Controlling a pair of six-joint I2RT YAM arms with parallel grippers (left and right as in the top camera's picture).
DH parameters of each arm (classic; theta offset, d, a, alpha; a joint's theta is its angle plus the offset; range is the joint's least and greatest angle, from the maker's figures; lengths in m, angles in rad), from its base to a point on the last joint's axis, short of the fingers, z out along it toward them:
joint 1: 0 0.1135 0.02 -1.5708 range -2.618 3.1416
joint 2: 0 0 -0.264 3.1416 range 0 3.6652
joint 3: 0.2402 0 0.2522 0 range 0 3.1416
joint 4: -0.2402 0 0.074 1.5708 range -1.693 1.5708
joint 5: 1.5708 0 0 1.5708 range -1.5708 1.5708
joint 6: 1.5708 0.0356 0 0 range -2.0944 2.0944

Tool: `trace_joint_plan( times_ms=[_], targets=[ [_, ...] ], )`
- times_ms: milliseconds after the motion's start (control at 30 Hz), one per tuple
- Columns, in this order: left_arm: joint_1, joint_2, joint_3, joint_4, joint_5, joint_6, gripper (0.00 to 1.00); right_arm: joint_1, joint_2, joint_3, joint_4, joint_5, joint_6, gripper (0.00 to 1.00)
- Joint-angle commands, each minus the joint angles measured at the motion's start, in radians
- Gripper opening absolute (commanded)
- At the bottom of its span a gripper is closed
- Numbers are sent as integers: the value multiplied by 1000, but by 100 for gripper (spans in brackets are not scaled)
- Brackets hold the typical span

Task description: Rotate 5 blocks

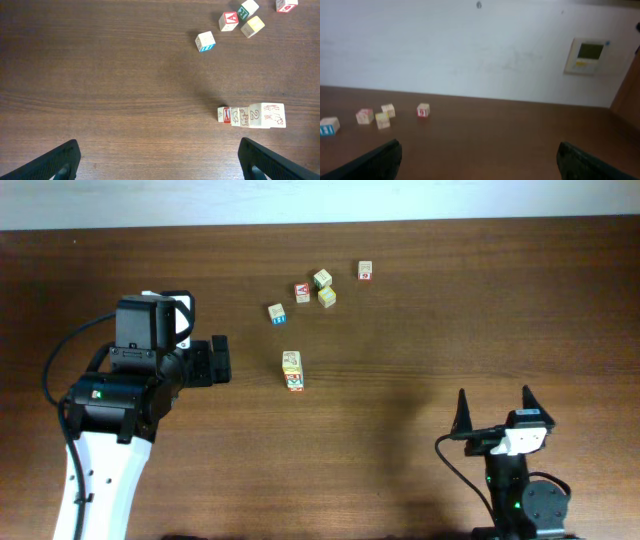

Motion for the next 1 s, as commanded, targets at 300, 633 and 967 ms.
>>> trace_joint_plan(
  times_ms=[300,633,967],
  targets=[
    [3,-13,18,1,-11,16,99,-9,-37,-87,-50,-3,0,99],
    [3,-13,18,2,-11,16,99,-7,-37,-87,-50,-13,4,99],
    [3,-13,18,2,-11,16,99,-7,-37,-87,-50,-13,4,99]
  ],
)
